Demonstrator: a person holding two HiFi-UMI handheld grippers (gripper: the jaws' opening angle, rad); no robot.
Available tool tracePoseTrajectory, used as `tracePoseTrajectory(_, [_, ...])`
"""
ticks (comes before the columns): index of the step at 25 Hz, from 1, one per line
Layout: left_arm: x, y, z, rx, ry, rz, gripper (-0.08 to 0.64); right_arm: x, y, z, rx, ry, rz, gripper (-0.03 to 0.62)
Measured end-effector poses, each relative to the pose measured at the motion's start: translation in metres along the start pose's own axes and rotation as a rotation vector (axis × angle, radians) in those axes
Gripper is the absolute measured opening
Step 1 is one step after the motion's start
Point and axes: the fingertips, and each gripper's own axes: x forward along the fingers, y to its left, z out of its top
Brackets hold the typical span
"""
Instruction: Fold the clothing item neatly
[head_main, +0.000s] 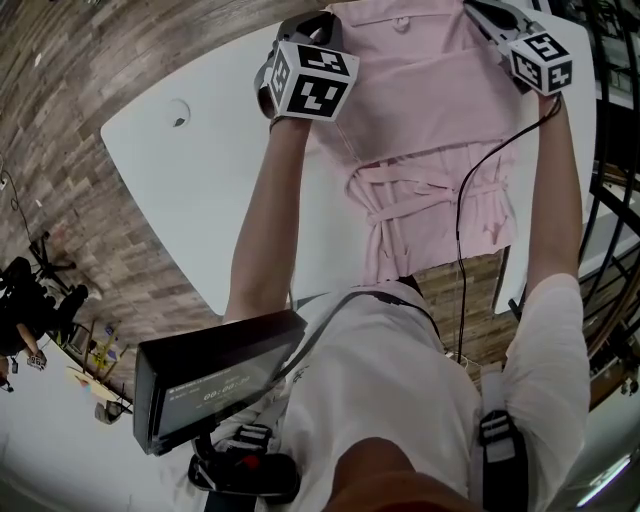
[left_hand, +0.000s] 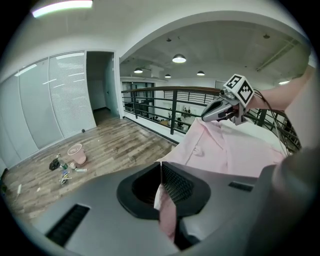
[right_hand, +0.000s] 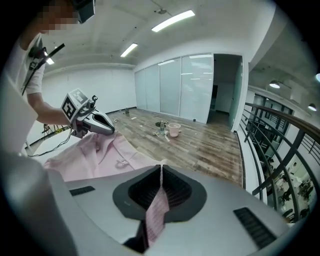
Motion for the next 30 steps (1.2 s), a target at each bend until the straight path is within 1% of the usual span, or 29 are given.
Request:
tracePoseTrajectory(4, [-0.026,-0.017,0.009,0.054,-0.068,0.005,0.015,-0.023,0.012,0.004,-0.036,-0.048,-0.019,0.017])
tracePoseTrajectory(9, [-0.054,-0.047,-0.001,0.157,-0.116,0.016,0.014,-0.042,0.023,-0.015,-0.057,-0.052,-0.042,0.017])
tracePoseTrajectory(14, [-0.077,-0.092,-0.02,0.271,-0.128,0.023,0.015,-0.072,0.041,-0.032,-0.044,-0.078,-0.083,0.018])
tracePoseTrajectory(16, [-0.083,-0.11,-0.032,0.293,-0.111,0.012,0.015,-0.085,0.049,-0.04,-0.031,-0.081,-0.095,0.018])
tracePoseTrajectory(19, [-0.087,-0.121,-0.053,0.272,-0.078,-0.006,0.015,-0.09,0.057,-0.07,-0.006,-0.016,-0.103,0.018])
tracePoseTrajectory(21, [-0.092,-0.121,-0.06,0.238,-0.08,-0.008,0.024,-0.089,0.055,-0.092,0.015,0.034,-0.122,0.018])
tracePoseTrajectory(23, [-0.098,-0.119,-0.059,0.197,-0.101,-0.002,0.029,-0.093,0.048,-0.099,0.049,0.031,-0.158,0.018])
tracePoseTrajectory(25, [-0.102,-0.113,-0.051,0.145,-0.132,0.011,0.029,-0.099,0.042,-0.086,0.092,-0.031,-0.194,0.018])
tracePoseTrajectory(27, [-0.096,-0.104,-0.041,0.107,-0.142,0.024,0.029,-0.098,0.044,-0.063,0.131,-0.103,-0.203,0.018])
tracePoseTrajectory(28, [-0.088,-0.099,-0.036,0.096,-0.136,0.022,0.029,-0.091,0.047,-0.052,0.141,-0.124,-0.198,0.018])
tracePoseTrajectory(30, [-0.07,-0.094,-0.032,0.065,-0.101,0.002,0.029,-0.069,0.056,-0.04,0.139,-0.117,-0.18,0.018])
